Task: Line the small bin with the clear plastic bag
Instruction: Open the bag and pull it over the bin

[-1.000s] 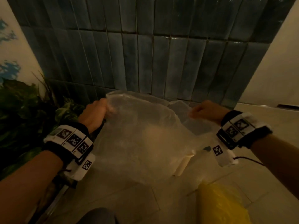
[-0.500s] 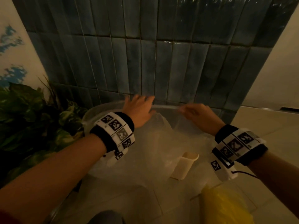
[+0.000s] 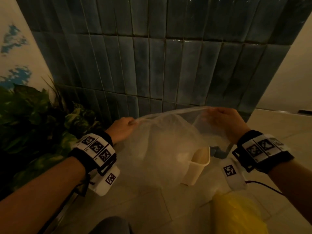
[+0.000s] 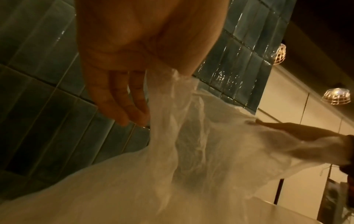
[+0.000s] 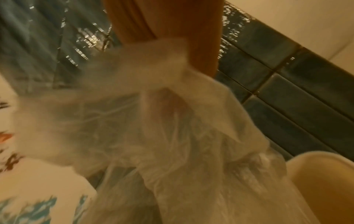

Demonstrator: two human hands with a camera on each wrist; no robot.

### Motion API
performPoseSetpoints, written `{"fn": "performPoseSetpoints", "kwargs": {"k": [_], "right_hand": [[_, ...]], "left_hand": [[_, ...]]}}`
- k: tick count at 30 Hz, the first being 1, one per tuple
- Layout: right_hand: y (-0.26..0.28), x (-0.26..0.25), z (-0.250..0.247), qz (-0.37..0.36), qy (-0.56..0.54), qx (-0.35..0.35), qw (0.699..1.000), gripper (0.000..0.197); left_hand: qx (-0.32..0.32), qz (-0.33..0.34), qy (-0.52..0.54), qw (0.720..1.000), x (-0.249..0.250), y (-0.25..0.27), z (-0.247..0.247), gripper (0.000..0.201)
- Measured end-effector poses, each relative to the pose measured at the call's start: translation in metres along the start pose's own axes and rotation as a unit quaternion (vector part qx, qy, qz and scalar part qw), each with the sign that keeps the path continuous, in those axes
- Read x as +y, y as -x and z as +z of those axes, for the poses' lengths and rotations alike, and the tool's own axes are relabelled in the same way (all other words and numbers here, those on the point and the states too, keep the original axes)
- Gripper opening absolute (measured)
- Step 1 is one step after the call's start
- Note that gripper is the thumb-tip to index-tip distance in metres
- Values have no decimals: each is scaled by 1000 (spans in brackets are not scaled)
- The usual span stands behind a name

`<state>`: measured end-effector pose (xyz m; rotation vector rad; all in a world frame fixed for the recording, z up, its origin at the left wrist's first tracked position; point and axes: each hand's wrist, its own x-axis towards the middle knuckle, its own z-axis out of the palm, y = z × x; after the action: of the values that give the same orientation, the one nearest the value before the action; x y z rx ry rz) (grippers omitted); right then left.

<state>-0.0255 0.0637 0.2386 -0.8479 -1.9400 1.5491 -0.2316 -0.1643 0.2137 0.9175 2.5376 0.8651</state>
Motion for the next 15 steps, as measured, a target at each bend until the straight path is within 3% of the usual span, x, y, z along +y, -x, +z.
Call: {"fn": "performPoseSetpoints", "kwargs": {"k": [4, 8, 13, 15], "right_hand": [[4, 2, -6, 25, -67, -38, 997, 25], [5, 9, -15, 40, -153, -78, 984, 24], [0, 10, -25, 54, -160, -49, 984, 17], [-8, 17, -32, 68, -108, -21, 992, 34]], "left_hand": [[79, -30, 19, 996, -16, -7, 0, 22], [113, 9, 70, 991, -15, -8, 1, 24], [45, 51, 148, 987, -4, 2, 7, 15], [12, 67, 183, 981, 0, 8, 8, 3]]}}
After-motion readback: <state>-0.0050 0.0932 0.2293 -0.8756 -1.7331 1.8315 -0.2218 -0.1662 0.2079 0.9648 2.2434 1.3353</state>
